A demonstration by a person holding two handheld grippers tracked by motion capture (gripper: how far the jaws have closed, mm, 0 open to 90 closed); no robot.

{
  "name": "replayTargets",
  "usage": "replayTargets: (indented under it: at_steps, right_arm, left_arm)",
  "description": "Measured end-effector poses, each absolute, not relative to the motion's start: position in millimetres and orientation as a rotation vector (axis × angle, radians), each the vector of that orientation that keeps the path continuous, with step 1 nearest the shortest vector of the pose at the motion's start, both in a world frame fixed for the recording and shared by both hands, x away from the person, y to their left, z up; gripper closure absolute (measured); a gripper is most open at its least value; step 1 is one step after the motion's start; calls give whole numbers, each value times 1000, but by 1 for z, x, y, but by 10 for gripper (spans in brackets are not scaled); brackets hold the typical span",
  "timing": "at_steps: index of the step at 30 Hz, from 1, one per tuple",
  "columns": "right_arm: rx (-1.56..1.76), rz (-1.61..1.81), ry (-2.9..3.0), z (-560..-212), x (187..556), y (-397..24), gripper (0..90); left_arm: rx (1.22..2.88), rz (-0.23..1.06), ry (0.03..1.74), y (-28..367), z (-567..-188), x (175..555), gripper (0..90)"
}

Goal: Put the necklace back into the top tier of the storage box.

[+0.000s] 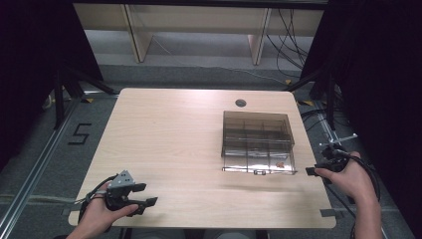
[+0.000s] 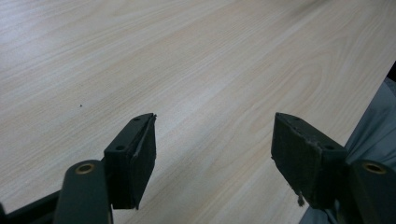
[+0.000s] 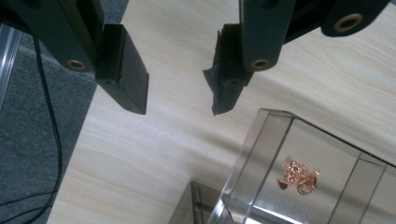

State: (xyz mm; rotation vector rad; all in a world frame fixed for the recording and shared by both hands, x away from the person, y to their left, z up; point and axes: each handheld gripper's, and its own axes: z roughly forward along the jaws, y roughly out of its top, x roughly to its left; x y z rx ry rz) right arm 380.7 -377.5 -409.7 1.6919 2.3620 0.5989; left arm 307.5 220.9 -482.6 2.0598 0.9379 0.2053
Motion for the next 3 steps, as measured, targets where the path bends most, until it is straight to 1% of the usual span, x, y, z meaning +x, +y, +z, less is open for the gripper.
replayTargets:
  at_steps: [3]
  right_arm:
    - [1722,577,2373,-408,381,-378,561]
  left_arm:
    - [2049,200,942,220,-483,307,308]
